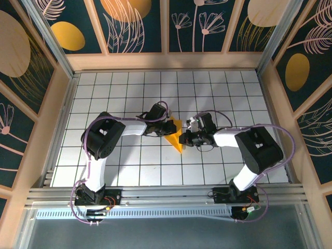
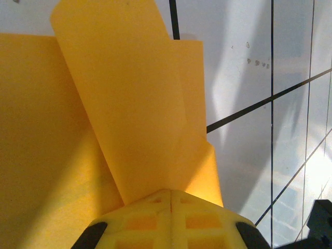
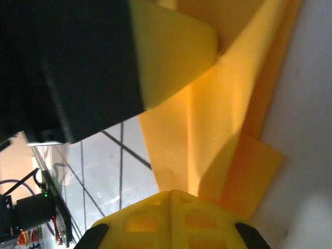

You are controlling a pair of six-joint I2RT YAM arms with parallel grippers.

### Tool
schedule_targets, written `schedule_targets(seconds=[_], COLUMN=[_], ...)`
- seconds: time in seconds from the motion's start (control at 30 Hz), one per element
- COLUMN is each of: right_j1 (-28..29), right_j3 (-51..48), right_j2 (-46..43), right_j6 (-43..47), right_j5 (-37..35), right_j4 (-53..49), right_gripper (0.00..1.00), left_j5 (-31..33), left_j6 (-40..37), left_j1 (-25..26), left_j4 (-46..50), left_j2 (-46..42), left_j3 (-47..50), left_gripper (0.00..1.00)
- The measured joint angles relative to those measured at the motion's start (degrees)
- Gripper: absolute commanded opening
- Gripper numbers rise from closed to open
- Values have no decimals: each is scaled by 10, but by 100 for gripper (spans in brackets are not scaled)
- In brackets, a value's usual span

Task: Fold a paper plane with a square sheet of paper (fold left side to right side)
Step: Fourth fold the wing at the center of the table.

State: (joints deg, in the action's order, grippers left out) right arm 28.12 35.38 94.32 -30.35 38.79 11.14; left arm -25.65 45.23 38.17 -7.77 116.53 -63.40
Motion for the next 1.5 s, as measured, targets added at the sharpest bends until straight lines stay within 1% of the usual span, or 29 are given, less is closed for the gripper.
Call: schedule_targets(seconds=[0.17, 0.37, 0.57, 0.77, 0.97, 1.2, 1.5], right_j1=[1, 2, 6, 12, 14, 16, 21], right_j3=[0, 5, 17, 31, 37, 39, 46], right_j2=[21, 24, 26, 34, 38, 39, 40], right_j6=[6, 17, 29, 35, 41, 45, 52], right_j5=[-13, -17, -26, -32, -34, -38, -48], right_j4=[-6, -16, -39, -50, -54, -56, -63], right_gripper=[0, 0, 0, 0, 0, 0, 0], left_j5=[1, 3, 24, 23, 20, -16, -55], left_j6=[0, 0, 0, 7, 20, 45, 66], left_j1=[0, 1, 0, -2, -2, -2, -2], left_j4=[-2, -1, 3, -20, -57, -106, -173], left_j2=[-1, -3, -33, -97, -143, -146, -116], left_j3=[1, 1, 4, 30, 90, 147, 151], left_gripper=[5, 9, 12, 7, 3, 2, 1])
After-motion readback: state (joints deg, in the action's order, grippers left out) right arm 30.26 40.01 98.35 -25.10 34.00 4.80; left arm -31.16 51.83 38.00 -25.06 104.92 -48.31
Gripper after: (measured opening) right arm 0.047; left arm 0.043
